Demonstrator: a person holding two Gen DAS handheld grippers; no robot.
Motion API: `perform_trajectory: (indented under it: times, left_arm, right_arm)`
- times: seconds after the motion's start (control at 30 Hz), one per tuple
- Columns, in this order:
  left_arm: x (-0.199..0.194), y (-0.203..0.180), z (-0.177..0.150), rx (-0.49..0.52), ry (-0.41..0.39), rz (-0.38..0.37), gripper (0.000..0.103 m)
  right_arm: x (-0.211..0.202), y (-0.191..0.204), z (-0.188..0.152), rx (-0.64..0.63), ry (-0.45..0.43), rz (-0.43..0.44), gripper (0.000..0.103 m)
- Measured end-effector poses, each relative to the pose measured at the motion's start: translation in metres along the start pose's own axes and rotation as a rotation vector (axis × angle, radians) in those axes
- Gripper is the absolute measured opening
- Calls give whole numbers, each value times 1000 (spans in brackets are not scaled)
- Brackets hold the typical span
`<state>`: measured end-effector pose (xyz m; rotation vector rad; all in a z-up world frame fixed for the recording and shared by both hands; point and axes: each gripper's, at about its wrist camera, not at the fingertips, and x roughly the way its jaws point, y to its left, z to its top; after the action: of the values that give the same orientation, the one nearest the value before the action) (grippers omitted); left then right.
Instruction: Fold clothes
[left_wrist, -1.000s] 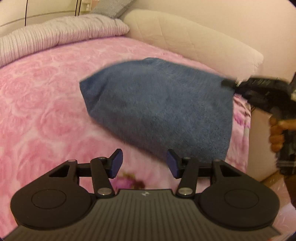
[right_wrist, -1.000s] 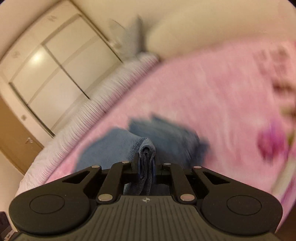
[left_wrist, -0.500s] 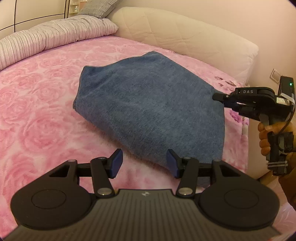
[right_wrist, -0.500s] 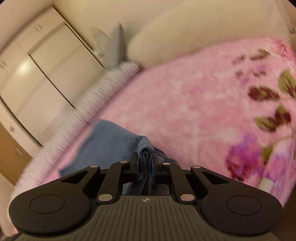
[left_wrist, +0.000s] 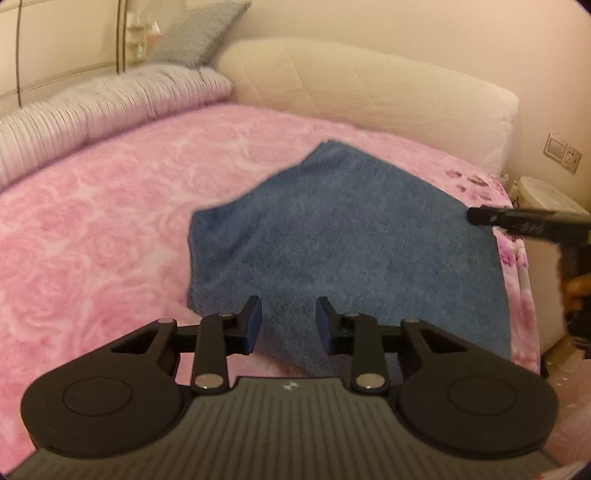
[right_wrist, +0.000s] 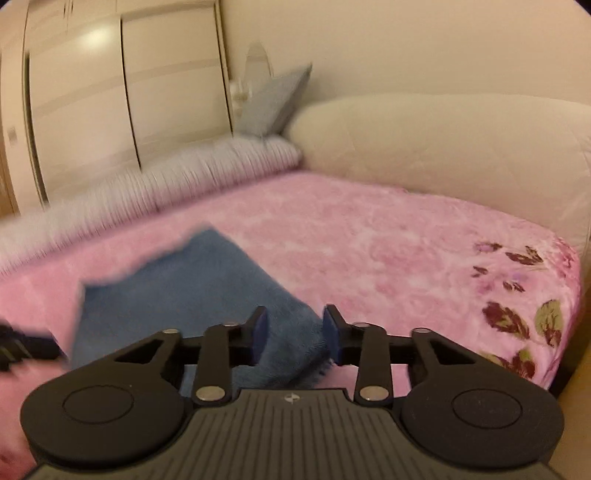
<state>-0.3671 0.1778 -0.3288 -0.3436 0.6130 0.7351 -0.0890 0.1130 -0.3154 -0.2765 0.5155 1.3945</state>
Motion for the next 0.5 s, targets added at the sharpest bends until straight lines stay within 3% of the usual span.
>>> perform_trajectory:
  times: [0.1, 0.23, 0.37, 0.5]
  left_arm:
    - [-1, -11, -3, 21, 9, 11, 23]
    - [-21, -34, -9, 20, -7, -30, 24]
    - [-33, -63, -19, 52, -8, -82, 24]
    - [-7, -78, -31, 40, 104, -43, 27]
  right_arm:
    - [20, -23, -8, 111, 45, 48, 32]
    - [2, -32, 1, 212, 28, 79, 34]
    - [-20, -19, -2, 154, -14, 84, 34]
    - [-2, -15, -13, 103, 40, 59, 35]
